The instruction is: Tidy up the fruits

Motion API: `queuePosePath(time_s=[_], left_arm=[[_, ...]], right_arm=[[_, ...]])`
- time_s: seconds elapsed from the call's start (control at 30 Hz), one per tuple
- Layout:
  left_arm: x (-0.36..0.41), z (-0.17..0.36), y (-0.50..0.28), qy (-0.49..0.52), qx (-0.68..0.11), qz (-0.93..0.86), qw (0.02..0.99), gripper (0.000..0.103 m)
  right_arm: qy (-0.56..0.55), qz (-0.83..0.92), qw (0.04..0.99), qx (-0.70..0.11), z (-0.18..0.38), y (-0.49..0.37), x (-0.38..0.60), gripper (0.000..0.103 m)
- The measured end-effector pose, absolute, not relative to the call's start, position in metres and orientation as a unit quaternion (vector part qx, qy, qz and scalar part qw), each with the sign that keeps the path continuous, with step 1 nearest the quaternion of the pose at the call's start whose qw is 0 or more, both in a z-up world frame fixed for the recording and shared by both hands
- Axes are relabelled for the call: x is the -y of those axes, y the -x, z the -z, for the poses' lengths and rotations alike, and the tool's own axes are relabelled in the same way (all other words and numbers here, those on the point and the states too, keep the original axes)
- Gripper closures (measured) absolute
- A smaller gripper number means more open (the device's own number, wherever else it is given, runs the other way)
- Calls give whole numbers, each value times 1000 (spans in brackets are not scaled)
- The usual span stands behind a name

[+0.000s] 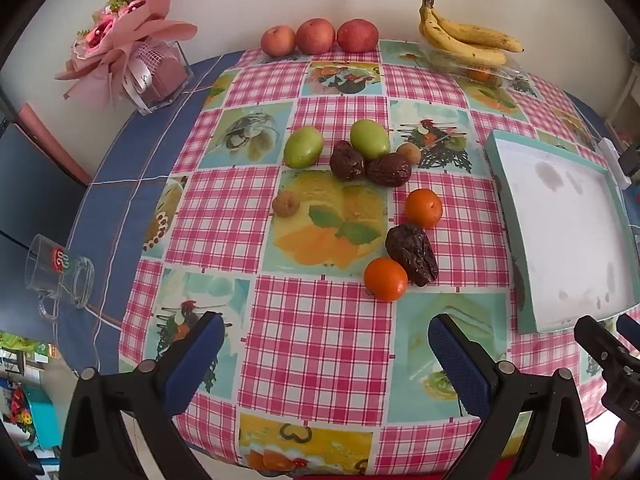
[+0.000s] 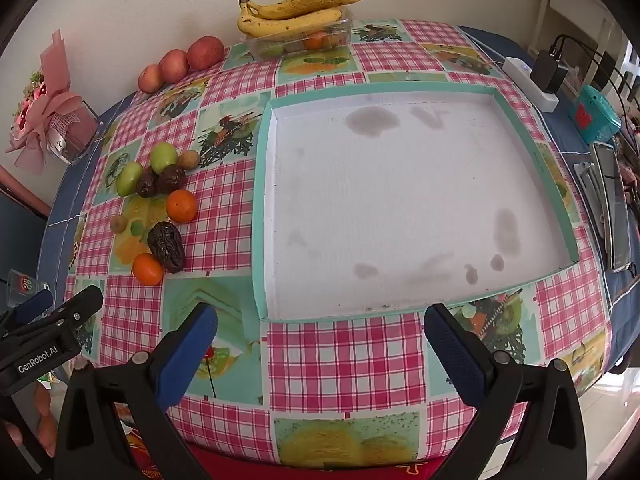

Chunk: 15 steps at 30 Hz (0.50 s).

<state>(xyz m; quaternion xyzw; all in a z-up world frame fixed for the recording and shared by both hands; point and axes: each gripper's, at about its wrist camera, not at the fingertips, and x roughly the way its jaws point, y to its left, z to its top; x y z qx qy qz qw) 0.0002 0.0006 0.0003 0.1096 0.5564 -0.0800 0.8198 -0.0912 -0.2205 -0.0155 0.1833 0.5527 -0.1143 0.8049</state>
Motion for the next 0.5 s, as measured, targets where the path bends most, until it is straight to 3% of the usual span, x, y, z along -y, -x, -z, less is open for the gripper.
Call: queuePosePath(time_s=[0.5], left_arm=[[4, -5, -1, -111, -554, 80, 821, 0]], right_arm=[[-184, 114, 804, -553, 16, 91, 220, 0]])
